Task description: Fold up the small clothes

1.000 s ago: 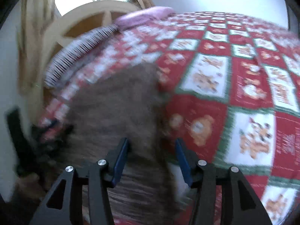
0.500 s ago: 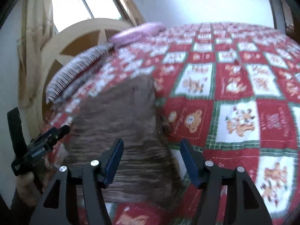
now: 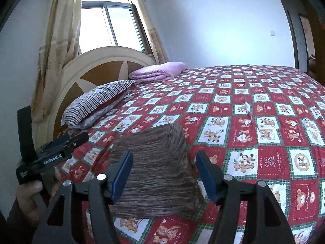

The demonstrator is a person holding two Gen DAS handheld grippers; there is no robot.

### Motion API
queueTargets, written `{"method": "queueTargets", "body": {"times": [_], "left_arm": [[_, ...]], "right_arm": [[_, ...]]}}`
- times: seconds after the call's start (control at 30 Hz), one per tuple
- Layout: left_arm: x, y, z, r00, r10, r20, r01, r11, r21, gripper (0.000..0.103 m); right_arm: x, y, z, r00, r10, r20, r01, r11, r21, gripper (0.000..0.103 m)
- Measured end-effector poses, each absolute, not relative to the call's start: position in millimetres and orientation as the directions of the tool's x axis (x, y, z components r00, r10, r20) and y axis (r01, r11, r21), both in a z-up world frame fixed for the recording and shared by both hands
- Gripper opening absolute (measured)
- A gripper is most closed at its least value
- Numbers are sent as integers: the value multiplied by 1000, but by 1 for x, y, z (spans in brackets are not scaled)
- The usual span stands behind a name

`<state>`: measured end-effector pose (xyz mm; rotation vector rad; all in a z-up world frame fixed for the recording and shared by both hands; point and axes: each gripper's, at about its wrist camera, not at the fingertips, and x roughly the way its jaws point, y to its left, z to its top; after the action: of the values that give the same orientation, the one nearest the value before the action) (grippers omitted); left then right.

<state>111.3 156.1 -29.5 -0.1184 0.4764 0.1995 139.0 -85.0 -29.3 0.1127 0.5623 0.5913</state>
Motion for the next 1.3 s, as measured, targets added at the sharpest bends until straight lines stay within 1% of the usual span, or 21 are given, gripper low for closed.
{"method": "queueTargets", "body": {"times": [1.3], "left_arm": [[109, 152, -35, 865, 163, -475, -220, 973, -67, 103]], "right_arm": [[130, -88, -34, 677, 564, -473, -499, 824, 268, 66]]}}
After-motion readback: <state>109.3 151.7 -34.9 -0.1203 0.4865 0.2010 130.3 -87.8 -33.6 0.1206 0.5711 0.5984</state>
